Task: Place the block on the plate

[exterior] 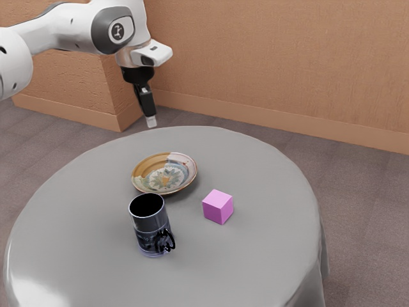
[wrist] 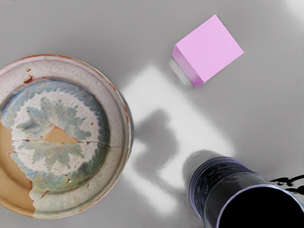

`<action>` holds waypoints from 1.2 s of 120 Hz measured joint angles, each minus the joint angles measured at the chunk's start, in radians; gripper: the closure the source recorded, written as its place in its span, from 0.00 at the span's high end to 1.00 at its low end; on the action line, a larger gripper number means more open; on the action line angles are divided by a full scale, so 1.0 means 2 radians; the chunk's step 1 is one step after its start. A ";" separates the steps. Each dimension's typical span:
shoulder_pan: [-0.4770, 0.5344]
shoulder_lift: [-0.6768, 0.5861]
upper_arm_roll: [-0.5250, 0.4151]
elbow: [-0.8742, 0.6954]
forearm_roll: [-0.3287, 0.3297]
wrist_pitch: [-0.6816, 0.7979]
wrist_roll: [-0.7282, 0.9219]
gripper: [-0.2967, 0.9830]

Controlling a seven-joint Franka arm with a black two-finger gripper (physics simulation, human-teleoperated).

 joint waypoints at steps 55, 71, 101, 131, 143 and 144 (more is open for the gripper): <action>-0.034 0.016 -0.001 -0.004 -0.006 0.004 0.017 0.77; -0.050 0.040 -0.002 -0.003 -0.008 0.008 -0.008 0.77; -0.074 0.065 -0.002 -0.043 -0.027 0.066 -0.079 0.77; -0.086 0.097 -0.002 -0.061 -0.053 0.138 -0.146 0.77; -0.084 0.116 0.000 -0.062 -0.063 0.160 -0.170 0.77; -0.084 0.118 0.000 -0.063 -0.064 0.162 -0.172 0.77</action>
